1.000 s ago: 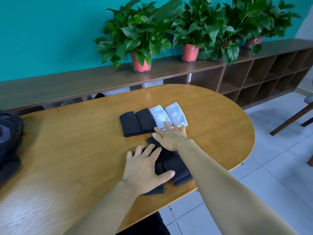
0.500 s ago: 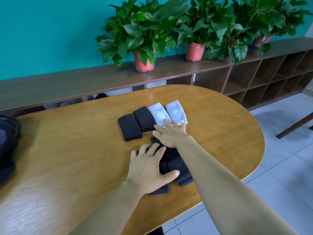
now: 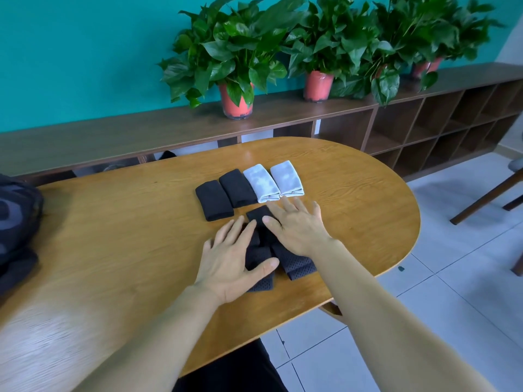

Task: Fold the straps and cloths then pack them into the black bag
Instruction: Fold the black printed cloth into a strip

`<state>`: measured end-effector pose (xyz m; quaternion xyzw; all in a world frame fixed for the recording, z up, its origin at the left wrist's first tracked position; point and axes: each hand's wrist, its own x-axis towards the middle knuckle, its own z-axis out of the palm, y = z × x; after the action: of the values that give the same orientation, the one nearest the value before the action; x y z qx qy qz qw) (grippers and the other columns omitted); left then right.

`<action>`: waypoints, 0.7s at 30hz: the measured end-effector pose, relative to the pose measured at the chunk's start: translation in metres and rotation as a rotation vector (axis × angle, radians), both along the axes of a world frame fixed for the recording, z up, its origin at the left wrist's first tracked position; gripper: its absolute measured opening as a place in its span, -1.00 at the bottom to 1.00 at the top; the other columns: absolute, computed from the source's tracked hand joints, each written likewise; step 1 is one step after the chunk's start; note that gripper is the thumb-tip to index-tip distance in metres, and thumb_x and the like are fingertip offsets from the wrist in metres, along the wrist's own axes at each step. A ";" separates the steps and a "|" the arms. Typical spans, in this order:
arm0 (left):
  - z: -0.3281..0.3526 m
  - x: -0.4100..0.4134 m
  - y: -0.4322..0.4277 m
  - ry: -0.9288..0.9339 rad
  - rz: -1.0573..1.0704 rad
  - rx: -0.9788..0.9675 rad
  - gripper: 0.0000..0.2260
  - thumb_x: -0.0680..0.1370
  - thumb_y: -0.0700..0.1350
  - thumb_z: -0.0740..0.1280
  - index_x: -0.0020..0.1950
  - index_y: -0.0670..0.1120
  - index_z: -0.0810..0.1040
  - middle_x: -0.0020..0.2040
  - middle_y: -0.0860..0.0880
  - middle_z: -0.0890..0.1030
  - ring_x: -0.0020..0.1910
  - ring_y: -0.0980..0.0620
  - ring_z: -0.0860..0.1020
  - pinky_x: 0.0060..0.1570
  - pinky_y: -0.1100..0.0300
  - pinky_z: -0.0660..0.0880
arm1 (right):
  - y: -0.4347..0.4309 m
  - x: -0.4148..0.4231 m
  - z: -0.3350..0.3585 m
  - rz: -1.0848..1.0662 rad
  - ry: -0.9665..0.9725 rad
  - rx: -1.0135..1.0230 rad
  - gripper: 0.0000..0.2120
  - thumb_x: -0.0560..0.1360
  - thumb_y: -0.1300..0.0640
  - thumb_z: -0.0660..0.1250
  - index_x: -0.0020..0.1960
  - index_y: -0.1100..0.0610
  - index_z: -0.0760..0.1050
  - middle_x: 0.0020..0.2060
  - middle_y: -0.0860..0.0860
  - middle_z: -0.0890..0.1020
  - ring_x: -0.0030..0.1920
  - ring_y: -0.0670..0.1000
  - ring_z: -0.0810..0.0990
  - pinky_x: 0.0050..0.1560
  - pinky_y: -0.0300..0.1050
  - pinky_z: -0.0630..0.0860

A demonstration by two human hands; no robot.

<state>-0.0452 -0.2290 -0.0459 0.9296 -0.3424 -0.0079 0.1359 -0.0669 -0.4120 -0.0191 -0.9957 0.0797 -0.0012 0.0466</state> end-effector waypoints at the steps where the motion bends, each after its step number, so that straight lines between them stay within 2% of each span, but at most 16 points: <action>1: -0.002 -0.005 0.004 0.015 -0.003 0.000 -0.13 0.34 0.56 -0.16 0.56 0.16 -0.13 0.57 0.12 -0.17 0.53 0.12 -0.21 0.43 -0.04 0.05 | 0.004 -0.009 -0.003 0.006 0.000 0.000 -0.47 0.61 -0.22 -0.19 0.53 -0.08 -0.03 0.53 0.08 0.05 0.52 0.16 -0.04 0.40 0.32 -0.09; 5: -0.018 -0.018 0.009 0.032 -0.025 0.058 -0.15 0.37 0.55 -0.13 0.55 0.17 -0.23 0.55 0.10 -0.32 0.50 0.12 -0.36 0.49 -0.04 -0.05 | 0.015 -0.031 -0.025 0.009 0.023 -0.020 -0.50 0.62 -0.18 -0.17 0.53 -0.09 0.03 0.54 0.06 0.02 0.52 0.15 -0.08 0.41 0.31 -0.08; 9: -0.020 -0.015 0.000 0.021 -0.031 0.097 -0.16 0.39 0.53 -0.10 0.56 0.15 -0.23 0.55 0.08 -0.30 0.51 0.08 -0.34 0.48 -0.04 -0.04 | 0.007 -0.032 -0.031 -0.036 -0.004 -0.019 -0.52 0.62 -0.15 -0.15 0.50 -0.09 0.12 0.54 0.04 0.04 0.52 0.12 -0.08 0.41 0.29 -0.06; 16: -0.016 -0.008 -0.024 0.050 -0.063 0.131 -0.15 0.40 0.54 -0.09 0.56 0.15 -0.22 0.56 0.07 -0.30 0.52 0.05 -0.31 0.47 -0.08 -0.02 | -0.012 -0.032 -0.029 -0.069 0.005 -0.047 -0.54 0.63 -0.13 -0.16 0.49 -0.11 0.13 0.53 0.03 0.04 0.52 0.12 -0.07 0.41 0.30 -0.06; 21: -0.007 -0.010 -0.008 0.055 -0.055 0.049 -0.15 0.39 0.53 -0.09 0.55 0.16 -0.25 0.54 0.11 -0.33 0.50 0.11 -0.34 0.48 -0.04 -0.04 | -0.008 -0.032 -0.016 -0.072 -0.033 -0.034 -0.54 0.63 -0.13 -0.16 0.49 -0.10 0.15 0.53 0.05 0.07 0.52 0.12 -0.05 0.41 0.30 -0.07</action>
<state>-0.0550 -0.2371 -0.0533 0.9223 -0.3638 -0.0457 0.1222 -0.0986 -0.4197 -0.0352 -0.9927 0.1145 -0.0206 0.0310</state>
